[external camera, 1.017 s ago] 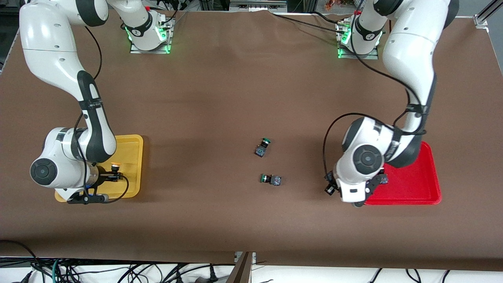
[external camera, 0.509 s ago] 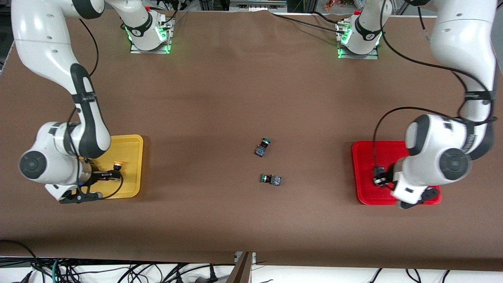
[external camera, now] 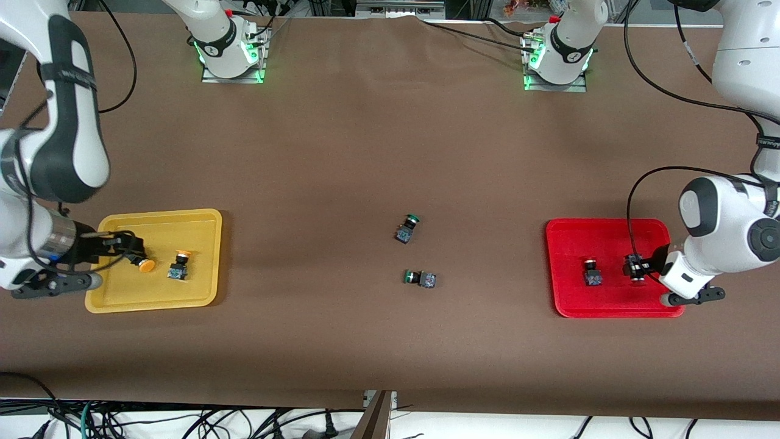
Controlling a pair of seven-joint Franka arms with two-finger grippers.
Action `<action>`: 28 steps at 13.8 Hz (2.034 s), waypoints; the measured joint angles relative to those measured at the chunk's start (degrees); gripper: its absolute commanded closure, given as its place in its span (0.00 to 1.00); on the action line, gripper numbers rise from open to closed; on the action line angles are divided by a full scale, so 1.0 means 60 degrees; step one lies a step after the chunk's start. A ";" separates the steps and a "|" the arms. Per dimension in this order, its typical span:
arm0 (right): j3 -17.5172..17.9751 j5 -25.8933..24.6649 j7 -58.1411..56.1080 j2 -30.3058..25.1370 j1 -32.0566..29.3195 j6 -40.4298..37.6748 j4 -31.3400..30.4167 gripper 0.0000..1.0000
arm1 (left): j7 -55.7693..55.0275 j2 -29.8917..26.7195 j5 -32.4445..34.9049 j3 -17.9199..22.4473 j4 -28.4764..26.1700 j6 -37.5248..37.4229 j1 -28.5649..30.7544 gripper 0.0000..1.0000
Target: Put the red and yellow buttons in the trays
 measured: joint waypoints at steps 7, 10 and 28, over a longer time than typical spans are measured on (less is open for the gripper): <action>0.0136 0.0000 0.0000 -0.1395 0.0048 -0.2386 0.0168 0.00 | 0.0068 0.0133 0.0353 0.0048 -0.0864 0.1070 0.0035 0.00; 0.0230 -0.0044 0.0001 -0.1713 0.0188 -0.2966 0.0412 0.00 | 0.0075 0.0054 0.0358 0.0045 -0.0702 0.1090 0.0046 0.00; 0.0928 -0.0167 0.0485 -0.4342 -0.0189 -0.3571 -0.1553 0.00 | 0.0314 -0.4716 -0.0923 -0.0533 0.1472 -0.6399 -0.0430 0.00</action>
